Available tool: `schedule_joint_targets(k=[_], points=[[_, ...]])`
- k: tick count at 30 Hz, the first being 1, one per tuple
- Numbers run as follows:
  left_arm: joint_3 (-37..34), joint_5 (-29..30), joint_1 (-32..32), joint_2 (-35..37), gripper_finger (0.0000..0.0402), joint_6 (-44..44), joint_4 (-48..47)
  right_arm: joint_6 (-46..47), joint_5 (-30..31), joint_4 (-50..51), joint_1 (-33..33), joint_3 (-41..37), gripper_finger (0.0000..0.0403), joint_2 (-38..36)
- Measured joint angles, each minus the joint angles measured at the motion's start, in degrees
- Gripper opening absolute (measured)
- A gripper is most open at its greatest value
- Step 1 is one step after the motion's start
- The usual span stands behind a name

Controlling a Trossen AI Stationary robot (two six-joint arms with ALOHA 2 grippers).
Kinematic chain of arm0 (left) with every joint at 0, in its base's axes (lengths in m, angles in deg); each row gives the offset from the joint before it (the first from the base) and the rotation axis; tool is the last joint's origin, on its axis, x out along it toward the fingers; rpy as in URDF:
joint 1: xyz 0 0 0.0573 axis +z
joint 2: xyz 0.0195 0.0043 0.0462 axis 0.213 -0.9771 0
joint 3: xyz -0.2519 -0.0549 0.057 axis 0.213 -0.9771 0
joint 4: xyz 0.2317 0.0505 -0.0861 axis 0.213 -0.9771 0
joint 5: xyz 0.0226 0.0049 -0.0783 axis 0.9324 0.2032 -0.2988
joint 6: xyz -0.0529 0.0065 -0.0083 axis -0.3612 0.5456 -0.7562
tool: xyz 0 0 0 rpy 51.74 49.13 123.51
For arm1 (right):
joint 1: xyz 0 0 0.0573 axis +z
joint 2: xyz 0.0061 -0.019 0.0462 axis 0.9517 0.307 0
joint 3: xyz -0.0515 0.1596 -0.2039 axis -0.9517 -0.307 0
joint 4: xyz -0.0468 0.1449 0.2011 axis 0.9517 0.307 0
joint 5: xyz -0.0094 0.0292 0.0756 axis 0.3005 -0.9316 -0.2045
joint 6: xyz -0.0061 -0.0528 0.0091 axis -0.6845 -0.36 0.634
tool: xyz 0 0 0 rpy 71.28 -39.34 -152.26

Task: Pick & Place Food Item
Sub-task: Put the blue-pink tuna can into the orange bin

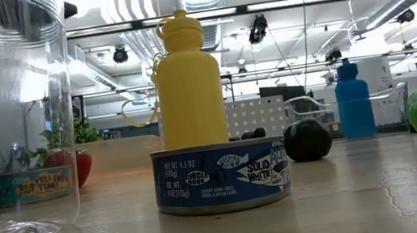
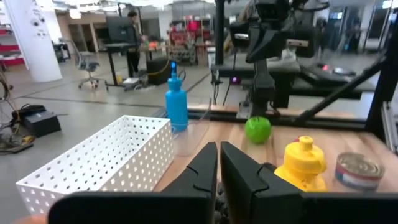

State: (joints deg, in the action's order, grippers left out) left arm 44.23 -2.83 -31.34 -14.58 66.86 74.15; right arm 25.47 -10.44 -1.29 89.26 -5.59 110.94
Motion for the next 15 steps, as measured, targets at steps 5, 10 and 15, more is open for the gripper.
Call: schedule_joint_targets(k=[5, 10, 15], points=[[6.4, 0.2, 0.0, -6.8, 0.0025, -0.1, -4.6, 0.0, 0.0, -0.7, 1.9, -0.4, 0.0008, 1.7], [12.1, 0.2, 0.0, -12.1, 0.0025, -0.1, -10.3, -0.1, 0.0, -4.3, 3.7, -2.0, 0.0008, 1.5], [15.9, 0.2, 0.0, -15.5, 0.0025, -1.8, -14.3, 0.6, -0.2, -6.7, 5.4, -4.9, 0.0008, 1.1]])
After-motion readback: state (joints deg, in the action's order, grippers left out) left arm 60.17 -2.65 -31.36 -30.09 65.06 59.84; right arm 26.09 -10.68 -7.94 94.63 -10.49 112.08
